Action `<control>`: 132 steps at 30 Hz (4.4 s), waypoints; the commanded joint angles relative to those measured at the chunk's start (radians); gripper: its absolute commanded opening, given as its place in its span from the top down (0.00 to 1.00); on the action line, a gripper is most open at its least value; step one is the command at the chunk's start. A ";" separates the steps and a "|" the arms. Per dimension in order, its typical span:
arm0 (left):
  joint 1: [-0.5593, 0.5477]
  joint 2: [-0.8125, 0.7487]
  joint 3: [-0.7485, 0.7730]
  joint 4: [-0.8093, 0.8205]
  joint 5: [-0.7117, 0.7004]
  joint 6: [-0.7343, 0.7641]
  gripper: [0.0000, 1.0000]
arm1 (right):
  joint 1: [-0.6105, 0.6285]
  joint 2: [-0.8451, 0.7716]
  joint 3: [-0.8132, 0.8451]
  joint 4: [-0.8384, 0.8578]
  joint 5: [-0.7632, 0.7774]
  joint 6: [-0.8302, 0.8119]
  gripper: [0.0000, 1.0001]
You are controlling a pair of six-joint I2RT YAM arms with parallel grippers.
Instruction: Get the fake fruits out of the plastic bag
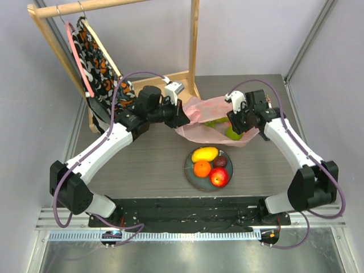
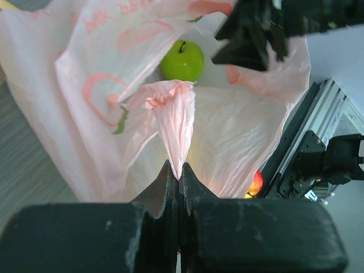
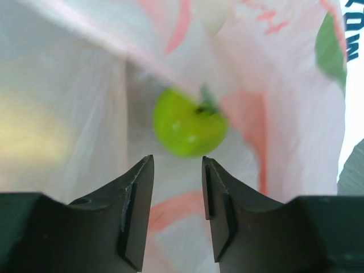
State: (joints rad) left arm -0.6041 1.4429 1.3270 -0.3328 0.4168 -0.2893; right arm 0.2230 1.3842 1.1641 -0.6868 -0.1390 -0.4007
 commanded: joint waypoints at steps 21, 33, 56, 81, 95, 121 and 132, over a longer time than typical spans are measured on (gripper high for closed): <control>-0.039 0.026 -0.006 0.044 0.028 0.041 1.00 | 0.001 0.401 0.250 0.243 -0.114 -0.098 0.04; -0.039 0.099 0.078 0.015 0.022 0.062 1.00 | 0.003 0.668 0.515 0.213 -0.197 -0.167 0.00; -0.039 0.103 0.081 0.044 -0.003 0.079 1.00 | 0.016 0.316 0.508 0.000 -0.382 -0.064 0.61; 0.135 0.119 0.136 0.060 -0.148 0.029 1.00 | 0.593 0.013 0.318 -0.181 -0.424 -0.136 0.56; 0.173 0.044 0.060 0.055 -0.131 0.033 1.00 | 0.670 0.108 0.006 0.093 -0.367 -0.005 0.57; 0.173 0.054 0.020 0.069 -0.098 0.001 1.00 | 0.693 0.171 -0.178 0.342 -0.177 0.201 0.48; 0.173 0.063 0.015 0.080 -0.076 -0.014 1.00 | 0.693 0.156 -0.202 0.351 -0.148 0.200 0.02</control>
State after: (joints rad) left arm -0.4335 1.5089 1.3437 -0.3031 0.3157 -0.2893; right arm 0.9108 1.5539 0.9649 -0.3759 -0.3061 -0.2058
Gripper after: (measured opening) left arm 0.016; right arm 0.797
